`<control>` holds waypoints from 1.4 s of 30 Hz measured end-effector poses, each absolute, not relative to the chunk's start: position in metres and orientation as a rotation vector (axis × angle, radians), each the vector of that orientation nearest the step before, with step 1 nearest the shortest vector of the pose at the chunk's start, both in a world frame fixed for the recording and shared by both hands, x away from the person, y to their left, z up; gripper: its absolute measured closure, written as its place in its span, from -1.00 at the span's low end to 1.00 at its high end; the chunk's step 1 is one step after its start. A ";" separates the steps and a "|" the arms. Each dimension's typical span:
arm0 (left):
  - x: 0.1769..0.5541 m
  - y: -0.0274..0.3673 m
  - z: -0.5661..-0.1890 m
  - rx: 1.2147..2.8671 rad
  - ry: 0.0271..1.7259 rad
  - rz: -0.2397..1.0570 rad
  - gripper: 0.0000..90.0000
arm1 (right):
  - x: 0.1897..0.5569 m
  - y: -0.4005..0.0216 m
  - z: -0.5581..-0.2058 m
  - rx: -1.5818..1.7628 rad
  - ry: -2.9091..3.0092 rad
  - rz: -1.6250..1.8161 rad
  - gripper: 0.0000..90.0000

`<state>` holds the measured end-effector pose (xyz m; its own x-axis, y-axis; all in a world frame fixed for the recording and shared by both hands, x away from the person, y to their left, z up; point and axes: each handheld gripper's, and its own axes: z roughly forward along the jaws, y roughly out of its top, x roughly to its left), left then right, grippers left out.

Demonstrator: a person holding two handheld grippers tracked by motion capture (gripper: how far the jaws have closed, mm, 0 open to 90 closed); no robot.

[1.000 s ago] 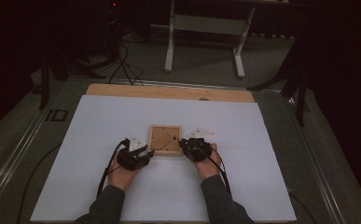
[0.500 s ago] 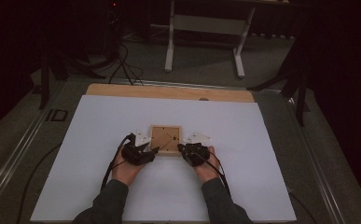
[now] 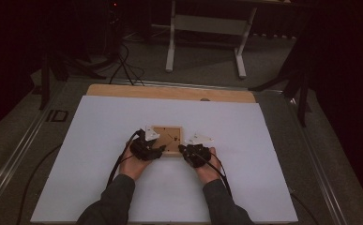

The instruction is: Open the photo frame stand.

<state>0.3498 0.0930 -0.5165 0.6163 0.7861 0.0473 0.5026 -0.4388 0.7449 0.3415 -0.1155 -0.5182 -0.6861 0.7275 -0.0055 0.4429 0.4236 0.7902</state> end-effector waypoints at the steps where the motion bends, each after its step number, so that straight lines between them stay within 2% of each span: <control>1: 0.351 0.093 -0.517 2.124 1.010 0.510 0.07 | 0.342 -0.116 -0.518 1.004 2.336 1.140 0.99; 10: 0.356 0.095 -0.515 2.136 1.015 0.456 0.12 | 0.341 -0.116 -0.519 0.996 2.335 1.142 1.00; 20: 0.354 0.091 -0.506 2.141 0.990 0.505 0.12 | 0.341 -0.116 -0.519 0.989 2.329 1.147 1.00; 27: 0.355 0.093 -0.506 2.119 1.013 0.473 0.11 | 0.340 -0.116 -0.519 0.993 2.327 1.149 1.00; 32: 0.352 0.100 -0.498 2.068 1.012 0.464 0.02 | 0.341 -0.116 -0.520 0.990 2.328 1.153 1.00; 42: 0.340 0.119 -0.490 2.075 1.006 0.444 0.09 | 0.340 -0.117 -0.520 0.990 2.327 1.153 1.00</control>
<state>0.3404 0.1189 -0.4900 0.6266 0.7790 -0.0209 0.5095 -0.3893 0.7674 0.3405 -0.1166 -0.5197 -0.6896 0.7241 -0.0110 0.4300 0.4216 0.7983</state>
